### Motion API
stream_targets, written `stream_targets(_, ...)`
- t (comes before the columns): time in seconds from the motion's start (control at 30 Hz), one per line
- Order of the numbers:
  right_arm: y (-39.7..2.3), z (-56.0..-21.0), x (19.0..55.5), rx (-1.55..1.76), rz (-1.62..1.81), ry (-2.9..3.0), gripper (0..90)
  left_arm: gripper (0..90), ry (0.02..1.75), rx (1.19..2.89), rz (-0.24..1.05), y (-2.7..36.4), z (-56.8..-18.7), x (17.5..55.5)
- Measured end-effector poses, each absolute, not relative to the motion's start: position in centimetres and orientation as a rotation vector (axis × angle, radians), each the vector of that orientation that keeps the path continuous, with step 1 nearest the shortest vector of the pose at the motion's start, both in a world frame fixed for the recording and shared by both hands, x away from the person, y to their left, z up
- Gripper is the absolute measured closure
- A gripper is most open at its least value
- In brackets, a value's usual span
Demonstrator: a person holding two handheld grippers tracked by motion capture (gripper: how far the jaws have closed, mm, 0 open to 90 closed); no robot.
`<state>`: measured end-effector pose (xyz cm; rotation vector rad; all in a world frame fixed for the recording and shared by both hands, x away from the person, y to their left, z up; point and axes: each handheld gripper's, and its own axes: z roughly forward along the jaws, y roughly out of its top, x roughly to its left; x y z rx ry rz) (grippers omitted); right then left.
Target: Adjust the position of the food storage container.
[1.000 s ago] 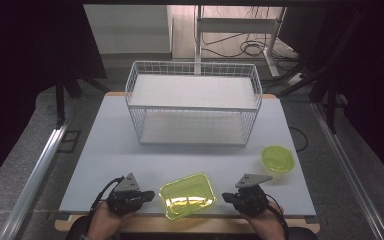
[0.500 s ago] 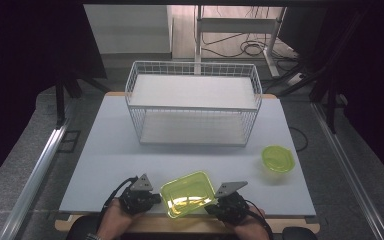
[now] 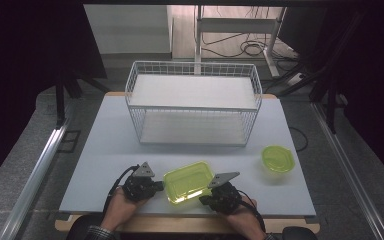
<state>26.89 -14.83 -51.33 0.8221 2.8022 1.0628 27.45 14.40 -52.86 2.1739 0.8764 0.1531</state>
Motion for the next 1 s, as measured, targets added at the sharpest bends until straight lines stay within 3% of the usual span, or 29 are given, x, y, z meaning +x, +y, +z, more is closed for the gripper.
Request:
stream_targets(0.47, -13.8, -51.3, 29.3, 0.83, 1.047, 2.779, 89.1, 83.0, 0.913, 2.14, 0.203, 15.0, -52.6, 30.1)
stream_targets(0.57, -14.6, -50.8, 28.9, 0.842, 1.064, 2.761, 87.7, 71.0, 0.934, 2.133, 0.243, 15.3, -52.4, 29.5)
stream_targets(0.6, -15.3, -50.3, 28.6, 0.845, 1.074, 2.748, 83.8, 60.3, 0.947, 2.128, 0.265, 15.5, -52.3, 29.1)
stream_targets(0.67, -16.1, -49.8, 28.2, 0.84, 1.076, 2.729, 79.7, 50.0, 0.947, 2.124, 0.276, 15.6, -52.2, 28.8)
stream_targets(0.7, -16.1, -49.8, 28.2, 0.84, 1.076, 2.729, 79.7, 50.0, 0.945, 2.122, 0.289, 15.6, -52.1, 28.5)
stream_targets(0.83, -17.9, -48.8, 28.2, 0.844, 1.113, 2.678, 70.1, 25.5, 0.955, 2.088, 0.318, 16.2, -51.7, 27.4)
stream_targets(0.87, -18.3, -48.6, 28.3, 0.85, 1.121, 2.668, 66.9, 25.5, 0.961, 2.075, 0.321, 16.4, -51.6, 27.1)
stream_targets(0.9, -18.7, -48.5, 28.4, 0.855, 1.124, 2.653, 62.9, 20.6, 0.967, 2.068, 0.324, 16.6, -51.6, 26.8)
stream_targets(0.93, -19.0, -48.4, 28.6, 0.864, 1.119, 2.633, 57.8, 9.2, 0.972, 2.065, 0.339, 16.7, -51.5, 26.6)
stream_targets(0.97, -19.3, -48.4, 28.7, 0.877, 1.115, 2.615, 51.7, 9.2, 0.976, 2.065, 0.346, 16.8, -51.5, 26.4)
stream_targets(1.0, -20.0, -48.7, 29.1, 0.908, 1.115, 2.586, 42.6, 3.7, 0.973, 2.063, 0.358, 17.1, -51.6, 25.9)
